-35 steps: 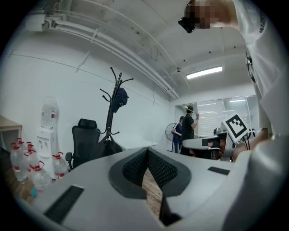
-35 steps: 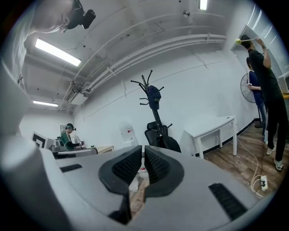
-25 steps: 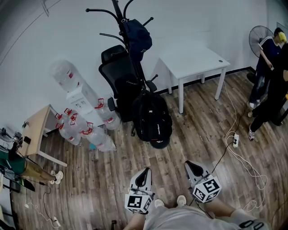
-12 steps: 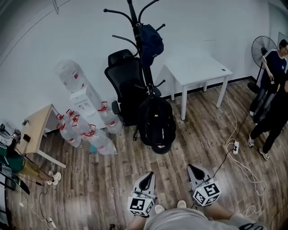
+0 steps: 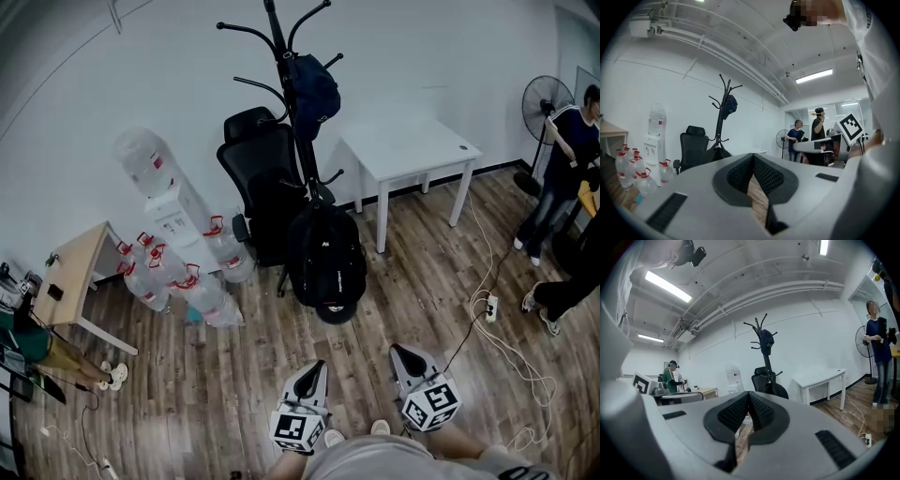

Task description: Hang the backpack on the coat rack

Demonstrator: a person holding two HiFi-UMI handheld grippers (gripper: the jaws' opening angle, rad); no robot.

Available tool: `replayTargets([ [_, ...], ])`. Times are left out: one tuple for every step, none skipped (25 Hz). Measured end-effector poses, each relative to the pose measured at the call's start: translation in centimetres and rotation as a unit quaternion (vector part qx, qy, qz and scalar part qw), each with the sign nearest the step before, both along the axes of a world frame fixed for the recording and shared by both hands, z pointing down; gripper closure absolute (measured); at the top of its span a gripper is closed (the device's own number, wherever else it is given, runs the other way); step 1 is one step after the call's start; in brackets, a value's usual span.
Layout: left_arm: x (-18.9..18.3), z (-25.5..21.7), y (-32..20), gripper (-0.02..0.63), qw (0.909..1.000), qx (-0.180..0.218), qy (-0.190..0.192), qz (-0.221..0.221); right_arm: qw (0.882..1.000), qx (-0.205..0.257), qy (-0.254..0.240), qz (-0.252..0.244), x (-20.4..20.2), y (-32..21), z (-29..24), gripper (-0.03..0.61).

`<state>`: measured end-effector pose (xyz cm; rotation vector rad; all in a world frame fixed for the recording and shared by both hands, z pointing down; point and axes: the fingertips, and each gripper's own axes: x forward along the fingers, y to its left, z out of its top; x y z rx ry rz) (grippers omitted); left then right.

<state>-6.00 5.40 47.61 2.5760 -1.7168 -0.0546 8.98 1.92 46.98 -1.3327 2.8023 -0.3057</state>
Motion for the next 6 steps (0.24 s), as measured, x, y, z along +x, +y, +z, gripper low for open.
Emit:
replayTargets([
  [0.08, 0.04, -0.04, 0.606, 1.0, -0.002, 0.0, -0.001, 1.0, -0.002, 0.0, 0.0, 0.09, -0.11, 0.1, 0.565],
  [0.23, 0.08, -0.1, 0.606, 1.0, -0.003, -0.001, 0.0, 1.0, -0.003, 0.0, 0.0, 0.17, -0.24, 0.21, 0.565],
  [0.42, 0.15, -0.17, 0.605, 1.0, -0.004, -0.001, 0.001, 1.0, -0.005, 0.001, -0.001, 0.23, -0.35, 0.33, 0.565],
  [0.63, 0.25, -0.26, 0.606, 1.0, -0.004, -0.002, 0.003, 1.0, -0.006, 0.001, -0.003, 0.26, -0.44, 0.43, 0.565],
  [0.84, 0.32, -0.34, 0.606, 1.0, -0.004, -0.002, 0.005, 1.0, -0.007, 0.002, -0.004, 0.28, -0.52, 0.52, 0.565],
  [1.05, 0.4, -0.44, 0.606, 1.0, -0.004, -0.003, 0.008, 1.0, -0.009, 0.003, -0.005, 0.3, -0.6, 0.59, 0.565],
])
